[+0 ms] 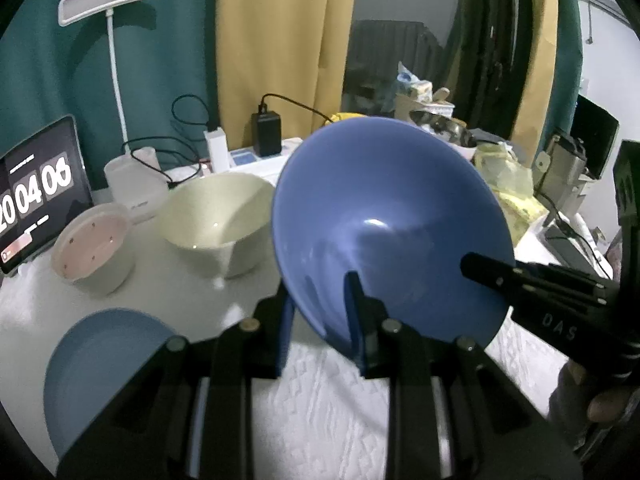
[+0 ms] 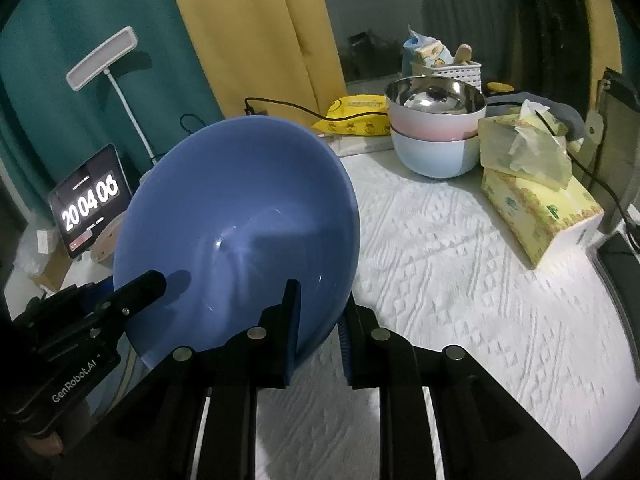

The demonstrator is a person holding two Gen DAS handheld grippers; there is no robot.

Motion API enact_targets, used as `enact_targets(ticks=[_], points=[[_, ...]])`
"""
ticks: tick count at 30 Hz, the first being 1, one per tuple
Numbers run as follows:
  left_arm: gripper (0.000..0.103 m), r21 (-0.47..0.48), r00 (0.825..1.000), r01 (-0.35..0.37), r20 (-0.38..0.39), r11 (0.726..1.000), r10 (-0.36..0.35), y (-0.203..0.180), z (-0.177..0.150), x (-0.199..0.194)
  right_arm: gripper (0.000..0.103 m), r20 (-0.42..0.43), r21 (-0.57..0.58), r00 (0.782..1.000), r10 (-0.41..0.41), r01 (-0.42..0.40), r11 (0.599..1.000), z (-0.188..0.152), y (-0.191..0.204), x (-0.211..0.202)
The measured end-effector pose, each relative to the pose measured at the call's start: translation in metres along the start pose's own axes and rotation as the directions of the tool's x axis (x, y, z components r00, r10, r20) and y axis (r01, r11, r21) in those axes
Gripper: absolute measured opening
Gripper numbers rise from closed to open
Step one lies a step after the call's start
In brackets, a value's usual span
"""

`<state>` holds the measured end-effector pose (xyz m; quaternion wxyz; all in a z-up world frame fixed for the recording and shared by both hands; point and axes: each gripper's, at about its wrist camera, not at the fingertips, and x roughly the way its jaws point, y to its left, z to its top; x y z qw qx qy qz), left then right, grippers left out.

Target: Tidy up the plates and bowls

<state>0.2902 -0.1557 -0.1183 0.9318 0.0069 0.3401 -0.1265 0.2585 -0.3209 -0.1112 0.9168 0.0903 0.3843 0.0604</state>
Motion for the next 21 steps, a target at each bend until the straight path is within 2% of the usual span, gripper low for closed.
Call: enact_targets(ticks=[7, 21], points=[[0.025, -0.025, 1.0, 0.02, 0.003, 0.999, -0.02, 0.0, -0.017, -0.021, 0.019, -0.01, 0.003, 1.0, -0.004, 0.004, 1.0, -0.018, 0.005, -0.02], [0.025, -0.047, 0.998, 0.042, -0.049, 0.998, -0.045, 0.002, -0.056, -0.046, 0.019, -0.076, 0.016, 0.997, -0.022, 0.024, 1.0, -0.051, 0.017, -0.036]])
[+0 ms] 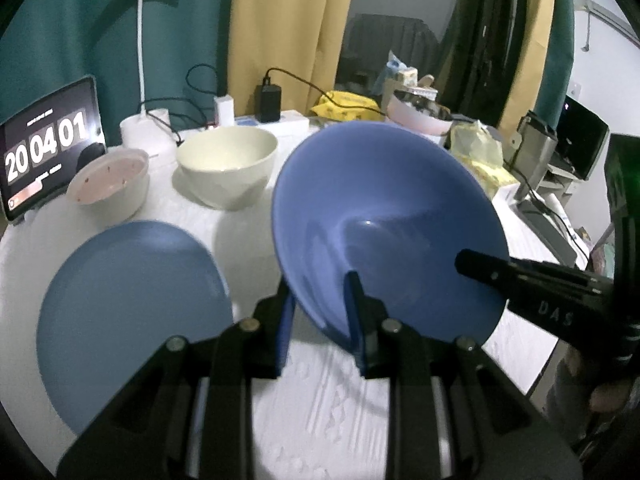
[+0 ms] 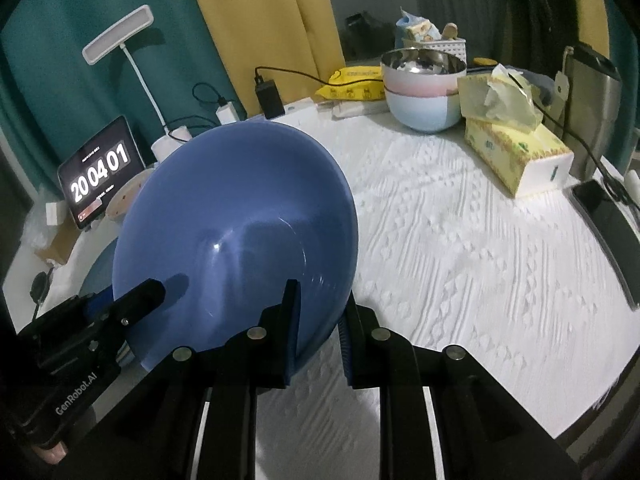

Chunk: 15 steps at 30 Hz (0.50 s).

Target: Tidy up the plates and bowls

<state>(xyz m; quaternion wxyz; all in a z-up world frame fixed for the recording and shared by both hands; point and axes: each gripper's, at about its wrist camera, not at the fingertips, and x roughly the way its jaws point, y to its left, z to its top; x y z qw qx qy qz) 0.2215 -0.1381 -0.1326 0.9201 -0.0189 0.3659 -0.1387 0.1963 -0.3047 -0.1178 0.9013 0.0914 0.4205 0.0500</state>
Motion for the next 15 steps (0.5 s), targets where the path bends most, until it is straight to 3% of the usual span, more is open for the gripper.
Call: enact_targets(ticks=[6, 10, 15], points=[[0.026, -0.01, 0.999, 0.011, -0.032, 1.0, -0.011, 0.005, -0.005, -0.002, 0.02, -0.008, 0.008, 1.0, -0.009, 0.009, 1.0, -0.002, 0.004, -0.003], [0.028, -0.024, 0.997, 0.028, -0.067, 0.999, -0.03, 0.008, -0.005, 0.001, 0.026, -0.001, 0.016, 1.0, -0.029, 0.029, 0.999, 0.001, 0.003, -0.004], [0.033, -0.033, 0.999, 0.035, -0.039, 0.999, -0.036, 0.012, 0.0, -0.006, 0.028, 0.027, 0.013, 0.999, -0.041, 0.041, 0.999, 0.009, 0.003, -0.01]])
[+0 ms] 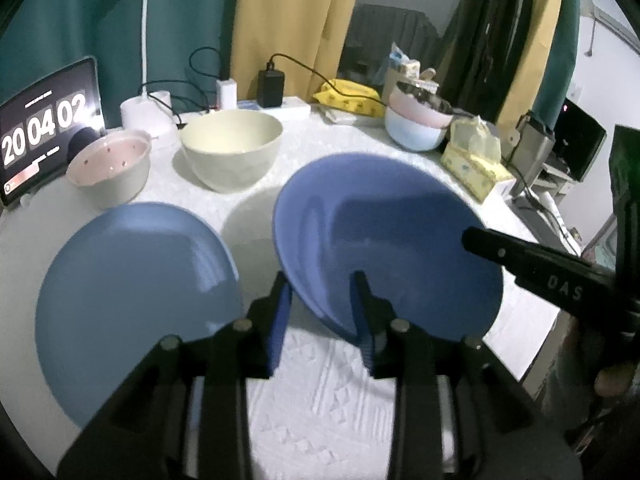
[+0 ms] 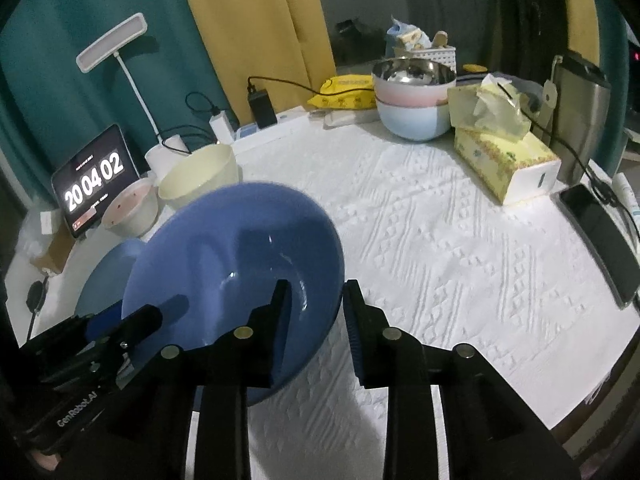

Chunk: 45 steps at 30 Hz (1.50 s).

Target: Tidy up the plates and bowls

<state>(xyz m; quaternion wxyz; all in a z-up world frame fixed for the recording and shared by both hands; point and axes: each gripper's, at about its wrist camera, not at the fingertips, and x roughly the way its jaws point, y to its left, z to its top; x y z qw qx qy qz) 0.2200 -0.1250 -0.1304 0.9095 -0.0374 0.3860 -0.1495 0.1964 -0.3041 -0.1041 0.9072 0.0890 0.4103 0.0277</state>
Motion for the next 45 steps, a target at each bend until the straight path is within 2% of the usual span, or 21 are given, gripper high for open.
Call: enact_targets(ticks=[7, 11, 31, 45], points=[[0.035, -0.022, 0.998, -0.025, 0.05, 0.999, 0.027, 0.01, 0.008, -0.012, 0.029, 0.043, -0.011, 0.999, -0.007, 0.007, 1.0, 0.012, 0.003, -0.01], [0.045, -0.045, 0.996, -0.026, 0.09, 0.999, 0.03, 0.018, 0.014, -0.022, 0.029, 0.061, -0.028, 0.998, 0.0, 0.002, 1.0, 0.021, 0.007, -0.013], [0.045, -0.07, 0.98, -0.086, 0.172, 0.994, 0.097, 0.047, 0.046, -0.04, 0.029, 0.101, -0.128, 0.993, 0.064, -0.051, 0.99, 0.059, 0.05, -0.008], [0.045, -0.081, 0.974, -0.111, 0.191, 0.991, 0.125, 0.07, 0.074, -0.029, 0.029, 0.088, -0.168, 0.993, 0.082, -0.066, 0.984, 0.081, 0.072, 0.012]])
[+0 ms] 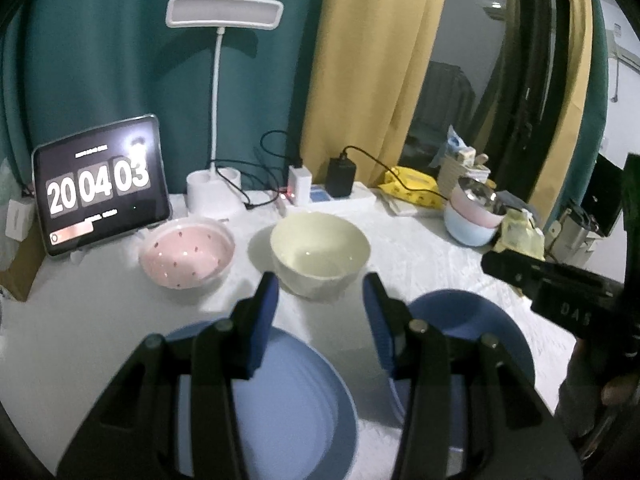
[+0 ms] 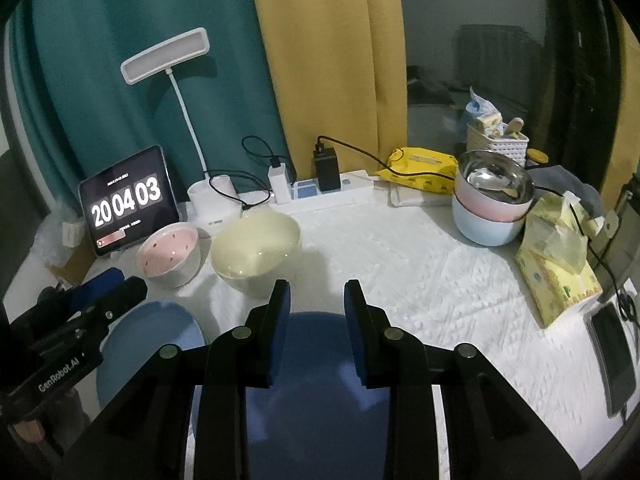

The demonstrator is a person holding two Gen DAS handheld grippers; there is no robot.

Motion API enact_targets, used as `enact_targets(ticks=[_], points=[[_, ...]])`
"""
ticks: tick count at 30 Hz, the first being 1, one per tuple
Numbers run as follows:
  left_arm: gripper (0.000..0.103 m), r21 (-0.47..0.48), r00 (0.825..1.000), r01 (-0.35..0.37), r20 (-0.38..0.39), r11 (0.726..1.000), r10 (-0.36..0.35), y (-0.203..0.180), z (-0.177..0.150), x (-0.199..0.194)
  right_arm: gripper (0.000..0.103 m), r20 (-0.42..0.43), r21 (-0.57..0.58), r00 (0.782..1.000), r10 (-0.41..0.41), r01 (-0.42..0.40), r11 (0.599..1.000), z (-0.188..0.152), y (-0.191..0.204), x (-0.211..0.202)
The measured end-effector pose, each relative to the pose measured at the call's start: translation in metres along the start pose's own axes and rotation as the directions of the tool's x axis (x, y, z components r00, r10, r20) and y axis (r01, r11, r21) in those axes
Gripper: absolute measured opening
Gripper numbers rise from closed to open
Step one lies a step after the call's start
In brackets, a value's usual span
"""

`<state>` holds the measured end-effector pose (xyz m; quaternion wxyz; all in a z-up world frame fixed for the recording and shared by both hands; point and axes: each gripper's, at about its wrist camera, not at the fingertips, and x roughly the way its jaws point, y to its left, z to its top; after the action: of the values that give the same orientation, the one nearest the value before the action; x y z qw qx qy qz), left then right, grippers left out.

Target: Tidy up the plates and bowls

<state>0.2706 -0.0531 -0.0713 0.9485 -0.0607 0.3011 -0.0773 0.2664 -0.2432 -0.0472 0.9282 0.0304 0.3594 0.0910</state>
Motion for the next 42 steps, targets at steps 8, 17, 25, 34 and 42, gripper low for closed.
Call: enact_targets(ticks=[8, 17, 25, 34, 42], points=[[0.045, -0.01, 1.0, 0.001, 0.001, 1.0, -0.001, 0.01, 0.01, 0.012, 0.029, -0.013, -0.028, 1.0, 0.004, -0.004, 1.0, 0.015, 0.013, 0.015], [0.045, -0.009, 1.0, 0.0, 0.008, 1.0, 0.001, 0.019, 0.025, 0.023, 0.029, -0.016, -0.06, 1.0, 0.0, -0.001, 0.998, 0.035, 0.023, 0.034], [0.045, -0.041, 1.0, -0.01, -0.008, 0.999, 0.01, 0.036, 0.039, 0.043, 0.029, -0.033, -0.068, 0.999, 0.004, -0.006, 0.998, 0.051, 0.031, 0.057], [0.045, -0.067, 0.996, -0.007, -0.093, 0.998, 0.0, 0.051, 0.04, 0.083, 0.029, -0.102, -0.038, 0.995, 0.001, -0.004, 0.999, 0.058, 0.026, 0.096], [0.045, -0.058, 0.983, 0.014, -0.18, 0.998, -0.024, 0.048, 0.04, 0.122, 0.029, -0.212, 0.03, 0.977, 0.016, -0.01, 1.0, 0.053, 0.023, 0.141]])
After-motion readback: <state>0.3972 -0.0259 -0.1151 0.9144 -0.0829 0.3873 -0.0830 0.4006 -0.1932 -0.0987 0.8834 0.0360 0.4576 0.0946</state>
